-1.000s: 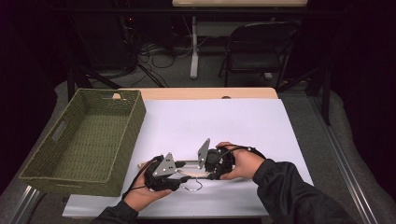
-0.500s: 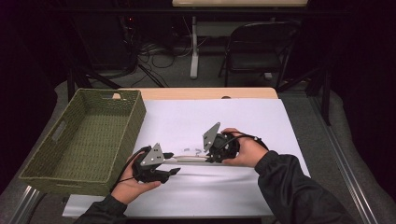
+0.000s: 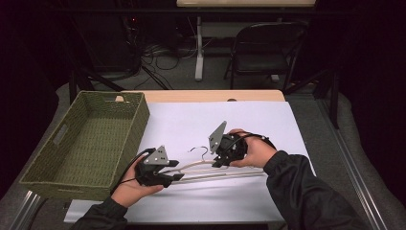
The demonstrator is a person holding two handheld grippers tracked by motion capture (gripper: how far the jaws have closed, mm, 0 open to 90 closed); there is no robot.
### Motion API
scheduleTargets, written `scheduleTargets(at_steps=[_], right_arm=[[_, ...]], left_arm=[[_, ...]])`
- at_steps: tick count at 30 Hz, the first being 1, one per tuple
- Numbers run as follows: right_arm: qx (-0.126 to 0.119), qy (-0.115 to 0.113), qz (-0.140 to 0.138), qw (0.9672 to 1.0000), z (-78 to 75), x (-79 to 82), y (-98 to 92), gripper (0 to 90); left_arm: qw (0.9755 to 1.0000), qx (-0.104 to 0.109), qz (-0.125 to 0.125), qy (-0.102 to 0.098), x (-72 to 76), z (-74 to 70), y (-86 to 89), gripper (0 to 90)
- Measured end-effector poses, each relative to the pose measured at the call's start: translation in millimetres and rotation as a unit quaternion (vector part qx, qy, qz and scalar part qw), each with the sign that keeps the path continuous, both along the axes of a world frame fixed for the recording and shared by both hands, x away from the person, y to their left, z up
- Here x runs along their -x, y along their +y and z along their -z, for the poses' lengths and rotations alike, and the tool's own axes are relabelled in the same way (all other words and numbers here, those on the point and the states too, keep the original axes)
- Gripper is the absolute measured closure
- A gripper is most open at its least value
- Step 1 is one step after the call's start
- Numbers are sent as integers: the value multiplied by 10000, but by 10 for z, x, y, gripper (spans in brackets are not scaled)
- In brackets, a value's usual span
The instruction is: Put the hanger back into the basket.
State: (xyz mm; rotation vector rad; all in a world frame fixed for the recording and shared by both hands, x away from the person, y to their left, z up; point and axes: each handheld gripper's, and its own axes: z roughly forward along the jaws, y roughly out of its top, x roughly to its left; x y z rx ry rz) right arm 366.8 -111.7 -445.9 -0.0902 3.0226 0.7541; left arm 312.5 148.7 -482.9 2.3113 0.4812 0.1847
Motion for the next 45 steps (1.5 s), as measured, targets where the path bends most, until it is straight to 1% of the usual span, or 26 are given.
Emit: scheduleTargets(at_steps=[2, 4, 6, 8, 10, 12, 13, 19, 22, 24, 28, 33, 34, 35, 36, 37, 38, 39, 40, 41, 43, 45], right_arm=[[10, 16, 0, 10000, 4, 5, -2, 864], [9, -2, -18, 10000, 7, 5, -2, 864], [20, 7, -29, 10000, 10, 6, -2, 864], [31, -3, -39, 10000, 18, 5, -4, 863], [46, -2, -44, 10000, 21, 1, -7, 863], [38, -17, -56, 10000, 22, 0, -8, 863], [42, -10, -54, 10000, 23, 1, -8, 863], [53, -11, -58, 10000, 24, 0, -9, 863], [50, -27, -60, 10000, 25, 0, -10, 863], [47, -21, -59, 10000, 24, 2, -10, 863], [45, -58, -71, 9999, 16, 9, -8, 860], [20, -9, -15, 10000, 17, 5, -13, 845], [10, -25, -5, 10000, 13, 3, -12, 816], [-15, -20, 55, 10000, 11, 8, -15, 766], [-48, -85, 90, 9999, 4, 6, -24, 730], [-59, -154, 117, 9998, -9, 2, -37, 714], [-134, -161, 177, 9996, -26, -3, -61, 686], [-181, -141, 231, 9995, -40, -3, -79, 647], [-270, -132, 338, 9990, -69, -7, -114, 623], [-333, -167, 372, 9986, -88, -8, -136, 610], [-461, -257, 498, 9974, -140, 2, -202, 567], [-610, -274, 575, 9961, -193, 7, -281, 546]], left_arm=[[9998, -131, 10, 119, -40, 49, -20, 528], [9995, -182, 41, 238, -84, 104, -44, 558], [9991, -277, 70, 324, -121, 133, -60, 597], [9987, -334, 130, 373, -151, 158, -78, 626], [9981, -406, 173, 427, -176, 180, -91, 673], [9979, -433, 148, 459, -193, 200, -103, 698], [9978, -452, 169, 459, -201, 202, -106, 723], [9972, -504, 309, 448, -207, 215, -131, 773], [9966, -530, 436, 463, -192, 214, -139, 839], [9964, -549, 448, 465, -184, 210, -140, 846], [9958, -530, 564, 489, -162, 196, -133, 862], [9954, -541, 618, 497, -113, 185, -141, 870], [9954, -512, 629, 506, -104, 179, -137, 871], [9956, -455, 644, 512, -90, 168, -127, 872], [9959, -422, 615, 502, -74, 155, -115, 873], [9963, -388, 561, 521, -52, 135, -94, 874], [9967, -376, 531, 495, -40, 120, -77, 874], [9972, -317, 469, 496, -18, 94, -43, 874], [9975, -291, 430, 486, -5, 74, -20, 874], [9977, -229, 382, 504, 12, 50, 13, 874], [9977, -121, 308, 589, 48, -2, 79, 875], [9984, -97, 216, 521, 101, -70, 136, 875]])
